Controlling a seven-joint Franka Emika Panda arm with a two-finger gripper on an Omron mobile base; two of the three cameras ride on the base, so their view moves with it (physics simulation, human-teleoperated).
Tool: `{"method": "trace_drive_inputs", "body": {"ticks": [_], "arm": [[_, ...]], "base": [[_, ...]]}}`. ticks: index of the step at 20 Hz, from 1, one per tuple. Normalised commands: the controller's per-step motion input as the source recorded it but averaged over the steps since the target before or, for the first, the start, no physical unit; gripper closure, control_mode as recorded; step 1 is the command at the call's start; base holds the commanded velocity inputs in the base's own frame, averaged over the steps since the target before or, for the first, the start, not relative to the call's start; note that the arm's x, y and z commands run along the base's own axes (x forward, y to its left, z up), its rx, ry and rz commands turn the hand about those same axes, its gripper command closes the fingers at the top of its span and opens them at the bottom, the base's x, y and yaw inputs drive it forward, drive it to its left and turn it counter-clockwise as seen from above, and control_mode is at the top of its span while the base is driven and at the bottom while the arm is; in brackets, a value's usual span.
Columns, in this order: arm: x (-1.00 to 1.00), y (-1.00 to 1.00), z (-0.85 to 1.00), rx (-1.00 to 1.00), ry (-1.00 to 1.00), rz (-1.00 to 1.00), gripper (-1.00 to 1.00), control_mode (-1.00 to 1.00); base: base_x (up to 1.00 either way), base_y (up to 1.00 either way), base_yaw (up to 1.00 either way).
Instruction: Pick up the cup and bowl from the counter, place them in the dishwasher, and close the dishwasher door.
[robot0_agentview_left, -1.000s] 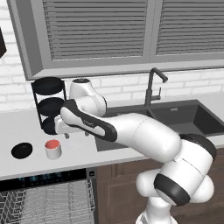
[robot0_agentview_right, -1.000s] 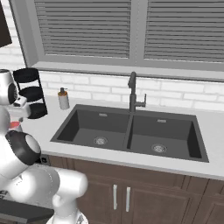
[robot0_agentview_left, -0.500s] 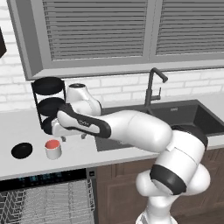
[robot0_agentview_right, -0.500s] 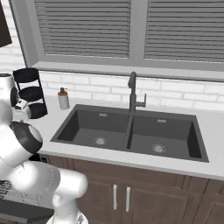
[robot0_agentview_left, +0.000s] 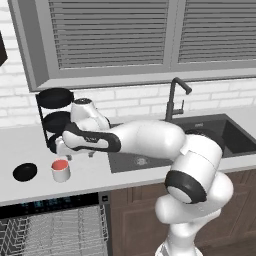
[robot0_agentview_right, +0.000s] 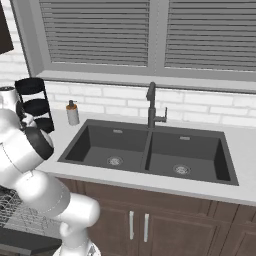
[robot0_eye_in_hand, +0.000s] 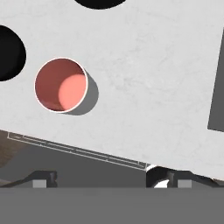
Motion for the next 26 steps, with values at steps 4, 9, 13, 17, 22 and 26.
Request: {"method": "trace_drive_inputs", "body": {"ticks": [4,9,13,17,22,26], "arm": [[0.12,0.24,0.00,-0.03,-0.14,0.00,-1.00,-1.00],[0.00,0.26,0.00,0.00,-0.05,0.00,-1.00,-1.00],[0.00,0.12,-0.08,0.00,0.00,0.00,-1.00,-1.00],[0.00,0.00,-0.01,0.00,0.06,0.00,-1.00,-1.00],[0.00,0.00,-0.12,0.00,0.04,0.00,-1.00,-1.00],[0.00,0.00,-0.34,0.00,0.00,0.00,-1.00,-1.00]], "base": [[0.00,0.00,0.00],[0.00,0.00,0.00],[0.00,0.00,0.00],[0.00,0.00,0.00],[0.00,0.00,0.00],[0.00,0.00,0.00]]}}
